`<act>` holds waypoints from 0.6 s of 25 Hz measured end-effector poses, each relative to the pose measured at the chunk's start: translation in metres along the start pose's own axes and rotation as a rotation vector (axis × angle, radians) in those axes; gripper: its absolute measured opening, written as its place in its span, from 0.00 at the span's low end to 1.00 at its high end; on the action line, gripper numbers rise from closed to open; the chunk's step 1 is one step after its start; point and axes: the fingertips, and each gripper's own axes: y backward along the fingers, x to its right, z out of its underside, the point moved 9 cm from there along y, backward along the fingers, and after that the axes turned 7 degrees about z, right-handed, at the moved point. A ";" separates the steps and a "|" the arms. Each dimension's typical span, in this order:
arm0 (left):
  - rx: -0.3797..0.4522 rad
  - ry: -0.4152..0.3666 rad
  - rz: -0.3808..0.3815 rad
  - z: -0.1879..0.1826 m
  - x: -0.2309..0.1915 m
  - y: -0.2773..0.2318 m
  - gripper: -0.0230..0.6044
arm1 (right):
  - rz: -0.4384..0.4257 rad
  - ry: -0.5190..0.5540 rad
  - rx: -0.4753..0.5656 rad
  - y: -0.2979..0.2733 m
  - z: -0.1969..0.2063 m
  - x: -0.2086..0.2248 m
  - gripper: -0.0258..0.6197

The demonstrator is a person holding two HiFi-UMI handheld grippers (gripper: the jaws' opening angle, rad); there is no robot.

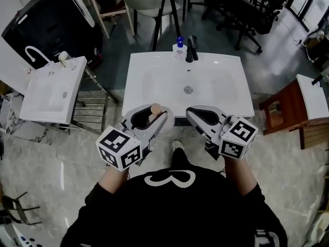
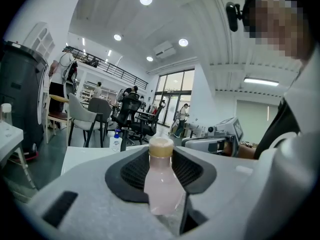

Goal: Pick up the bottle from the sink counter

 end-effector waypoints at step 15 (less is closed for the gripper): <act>0.007 -0.038 0.036 -0.007 0.021 0.004 0.27 | 0.027 -0.002 0.005 0.018 0.003 -0.015 0.06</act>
